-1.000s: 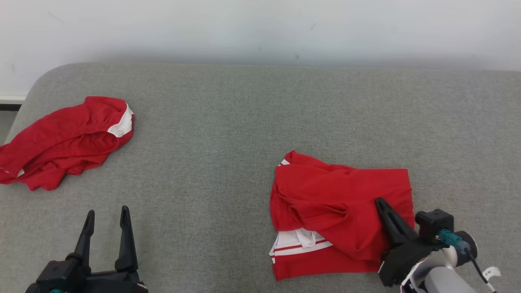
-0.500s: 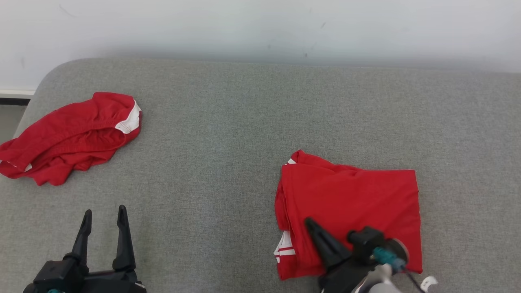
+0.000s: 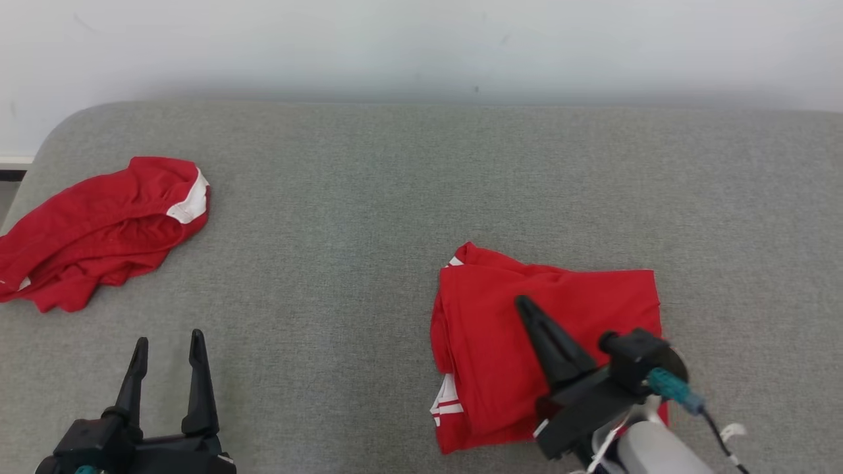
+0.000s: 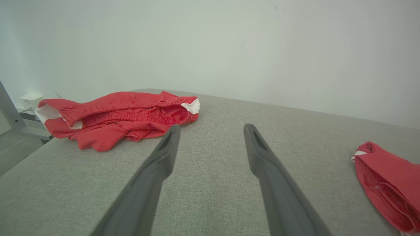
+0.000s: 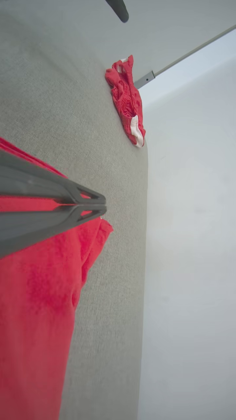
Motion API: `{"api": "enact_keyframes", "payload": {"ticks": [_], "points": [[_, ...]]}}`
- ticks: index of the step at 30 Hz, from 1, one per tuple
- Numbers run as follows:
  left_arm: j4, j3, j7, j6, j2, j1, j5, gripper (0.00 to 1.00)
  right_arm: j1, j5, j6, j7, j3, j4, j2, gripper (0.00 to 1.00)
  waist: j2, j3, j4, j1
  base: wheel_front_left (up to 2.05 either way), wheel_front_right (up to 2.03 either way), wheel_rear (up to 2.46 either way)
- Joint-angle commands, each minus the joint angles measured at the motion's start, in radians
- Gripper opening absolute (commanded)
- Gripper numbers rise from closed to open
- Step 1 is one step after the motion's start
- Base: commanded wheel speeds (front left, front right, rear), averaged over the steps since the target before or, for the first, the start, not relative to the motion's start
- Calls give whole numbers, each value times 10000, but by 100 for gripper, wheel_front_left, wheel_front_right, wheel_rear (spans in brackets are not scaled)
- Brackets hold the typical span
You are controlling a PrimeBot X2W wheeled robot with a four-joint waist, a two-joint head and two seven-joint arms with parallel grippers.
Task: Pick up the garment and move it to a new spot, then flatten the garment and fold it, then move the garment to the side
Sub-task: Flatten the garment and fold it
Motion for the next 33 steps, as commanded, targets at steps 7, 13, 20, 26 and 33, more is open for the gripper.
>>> {"api": "enact_keyframes", "payload": {"ticks": [7, 13, 20, 26, 33], "points": [[-11, -56, -34, 10, 111, 96, 175, 100, 728, -729, -25, -6, -1957, -1000, -99, 0, 0, -212, -525, 0, 0, 0, 0], [11, -90, -34, 10, 200, 181, 231, 100, 1401, -1086, -25, -6, -2997, -1666, -1, 0, 0, -389, -879, 0, 0, 0, 0], [-96, -115, -34, 10, 285, 438, 306, 100, 2251, -1427, -25, -6, -3551, -2207, 71, 4, 0, -587, -1167, 0, 0, 0, 0], [-290, -82, -34, 10, 365, 774, 342, 100, 2794, -1561, -25, -6, -4070, -2509, 274, 100, 0, -704, -1267, 0, 0, 0, 0], [-478, -148, -34, 10, 480, 1084, 242, 100, 3072, -1785, -25, -6, -4150, -2456, 270, 100, 0, -764, -1281, 0, 0, 0, 0]]}}
